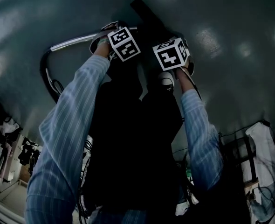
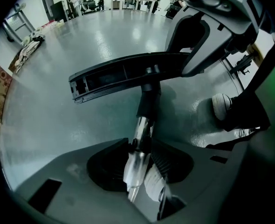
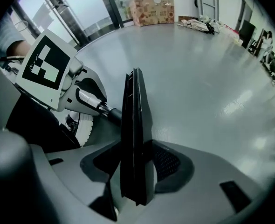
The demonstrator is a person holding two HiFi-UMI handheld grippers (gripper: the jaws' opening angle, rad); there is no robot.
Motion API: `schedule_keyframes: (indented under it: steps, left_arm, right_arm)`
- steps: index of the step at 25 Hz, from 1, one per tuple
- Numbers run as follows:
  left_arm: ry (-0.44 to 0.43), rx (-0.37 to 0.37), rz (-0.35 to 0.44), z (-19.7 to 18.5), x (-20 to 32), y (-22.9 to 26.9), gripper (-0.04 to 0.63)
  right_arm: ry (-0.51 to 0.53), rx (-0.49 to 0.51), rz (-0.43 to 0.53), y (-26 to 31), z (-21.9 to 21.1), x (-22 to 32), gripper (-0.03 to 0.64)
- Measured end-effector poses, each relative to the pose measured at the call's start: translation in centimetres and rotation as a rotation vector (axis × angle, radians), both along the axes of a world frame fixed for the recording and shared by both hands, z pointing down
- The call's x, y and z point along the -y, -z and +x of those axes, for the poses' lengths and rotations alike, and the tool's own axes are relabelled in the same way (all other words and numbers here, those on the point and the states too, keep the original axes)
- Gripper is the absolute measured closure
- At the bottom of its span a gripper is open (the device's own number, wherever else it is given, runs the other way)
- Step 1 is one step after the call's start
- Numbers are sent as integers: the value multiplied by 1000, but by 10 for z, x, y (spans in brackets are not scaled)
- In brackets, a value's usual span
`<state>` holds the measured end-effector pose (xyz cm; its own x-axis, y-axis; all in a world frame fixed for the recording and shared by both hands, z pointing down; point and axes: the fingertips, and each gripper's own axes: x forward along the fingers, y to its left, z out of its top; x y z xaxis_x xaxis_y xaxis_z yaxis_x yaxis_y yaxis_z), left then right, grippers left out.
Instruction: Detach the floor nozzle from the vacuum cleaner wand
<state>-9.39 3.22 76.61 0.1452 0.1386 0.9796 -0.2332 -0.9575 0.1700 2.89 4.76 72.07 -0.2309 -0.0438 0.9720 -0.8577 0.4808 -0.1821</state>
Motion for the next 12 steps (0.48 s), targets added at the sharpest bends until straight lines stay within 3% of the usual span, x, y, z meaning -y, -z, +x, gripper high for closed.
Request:
schedule_keyframes:
  steps: [4,9,12]
  left_arm:
    - [62,-11,-23,0,-1,-3,451]
    - [83,-13,-18,-1,1,-4,449]
    - [93,-20,-20,1,-1,-3,448]
  right_arm:
    - [-44,-31,-21,-3,4,-2,406]
    - [-245,3,-148,1,6,-13,405]
    - [-201,-70,-64,3,11,-10,407]
